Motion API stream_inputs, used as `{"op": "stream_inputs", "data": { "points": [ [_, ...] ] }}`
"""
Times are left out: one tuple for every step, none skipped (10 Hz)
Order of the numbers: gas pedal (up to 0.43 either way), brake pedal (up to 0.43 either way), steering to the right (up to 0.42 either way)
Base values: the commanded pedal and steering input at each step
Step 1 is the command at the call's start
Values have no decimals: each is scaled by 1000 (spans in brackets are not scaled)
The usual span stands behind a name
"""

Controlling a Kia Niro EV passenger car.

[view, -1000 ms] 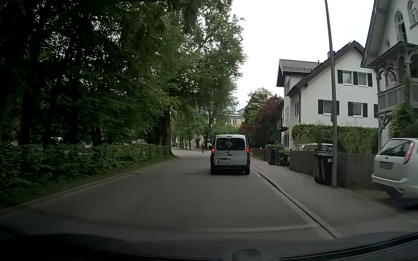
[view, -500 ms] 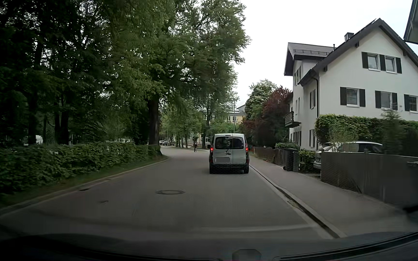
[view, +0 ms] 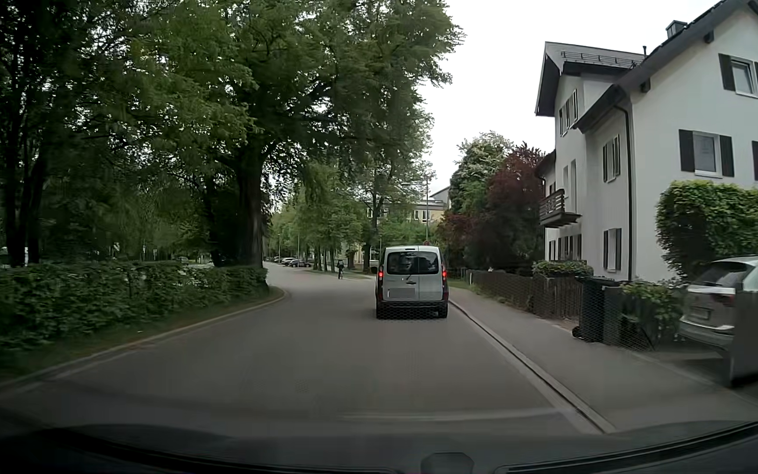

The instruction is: Follow the waypoints while adhering to traffic rules and regulations

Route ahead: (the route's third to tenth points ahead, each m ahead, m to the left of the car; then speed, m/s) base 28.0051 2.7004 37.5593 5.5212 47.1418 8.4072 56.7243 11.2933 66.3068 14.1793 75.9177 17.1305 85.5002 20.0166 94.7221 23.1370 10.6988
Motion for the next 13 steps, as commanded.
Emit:
{"op": "stream_inputs", "data": {
  "points": [
    [28,0,-1],
    [28,0,-1],
    [28,0,-1],
    [28,0,-1],
    [28,0,-2],
    [28,0,-3],
    [28,0,-5],
    [28,0,-12],
    [28,0,-16],
    [28,0,-20],
    [28,0,-24],
    [28,0,-27],
    [20,0,-31]
  ]
}}
